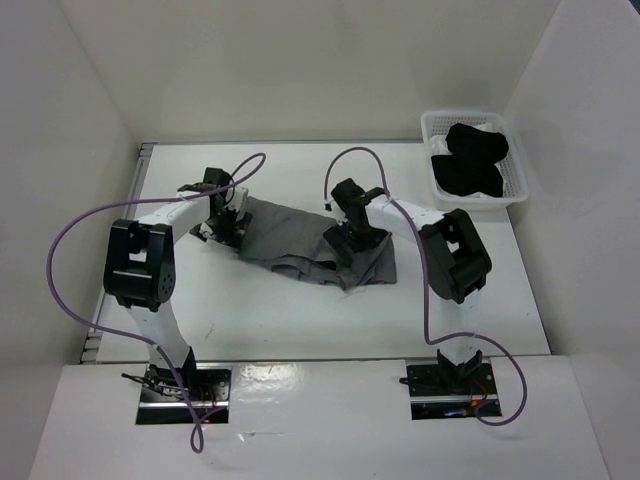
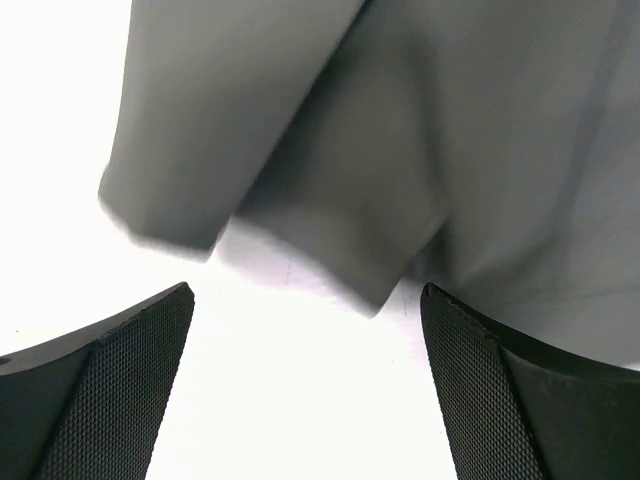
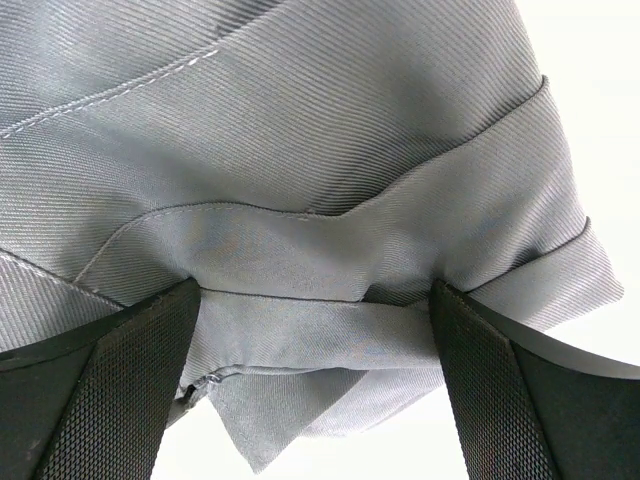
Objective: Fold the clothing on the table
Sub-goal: Fold the skirt
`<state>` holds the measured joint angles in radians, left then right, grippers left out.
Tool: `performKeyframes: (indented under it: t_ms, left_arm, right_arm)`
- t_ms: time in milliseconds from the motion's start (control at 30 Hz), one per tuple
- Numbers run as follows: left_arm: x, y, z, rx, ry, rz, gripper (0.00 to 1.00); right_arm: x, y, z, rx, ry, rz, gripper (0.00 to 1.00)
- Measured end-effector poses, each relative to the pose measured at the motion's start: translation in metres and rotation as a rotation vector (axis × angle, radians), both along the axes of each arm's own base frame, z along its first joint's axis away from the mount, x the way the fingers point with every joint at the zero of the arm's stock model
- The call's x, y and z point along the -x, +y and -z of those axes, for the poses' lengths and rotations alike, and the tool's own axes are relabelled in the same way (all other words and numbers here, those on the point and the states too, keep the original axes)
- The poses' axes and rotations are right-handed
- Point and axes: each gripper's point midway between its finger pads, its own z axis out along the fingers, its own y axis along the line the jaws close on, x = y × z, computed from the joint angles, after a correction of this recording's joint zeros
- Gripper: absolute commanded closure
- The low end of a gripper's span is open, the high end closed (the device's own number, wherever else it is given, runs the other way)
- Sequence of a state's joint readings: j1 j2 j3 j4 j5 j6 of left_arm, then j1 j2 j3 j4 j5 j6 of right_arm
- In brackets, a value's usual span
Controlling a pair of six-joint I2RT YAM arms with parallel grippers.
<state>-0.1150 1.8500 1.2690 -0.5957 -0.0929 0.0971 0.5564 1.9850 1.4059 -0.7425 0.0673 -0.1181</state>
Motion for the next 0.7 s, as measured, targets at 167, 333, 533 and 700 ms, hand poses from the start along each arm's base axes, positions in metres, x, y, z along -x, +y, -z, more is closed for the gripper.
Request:
performKeyframes:
  t_ms: [167, 333, 533, 700]
  left_arm:
    - [0.002, -0.003, 0.000, -0.001, 0.008, 0.009, 0.00]
    - [0.004, -0.006, 0.001, -0.002, 0.014, 0.018, 0.00]
    - [0.003, -0.011, -0.006, 0.021, 0.004, 0.051, 0.00]
    - [-0.028, -0.023, -0.039, 0.073, -0.089, 0.081, 0.00]
  right_arm:
    - [-0.019, -0.022, -0.003, 0.050, -0.055, 0.014, 0.01]
    - [-0.032, -0.027, -0.008, 0.089, -0.109, -0.025, 0.01]
    - [-0.033, -0.022, -0.009, 0.067, -0.108, -0.064, 0.01]
    - [-0.027, -0.012, -0.007, 0.026, -0.088, -0.096, 0.01]
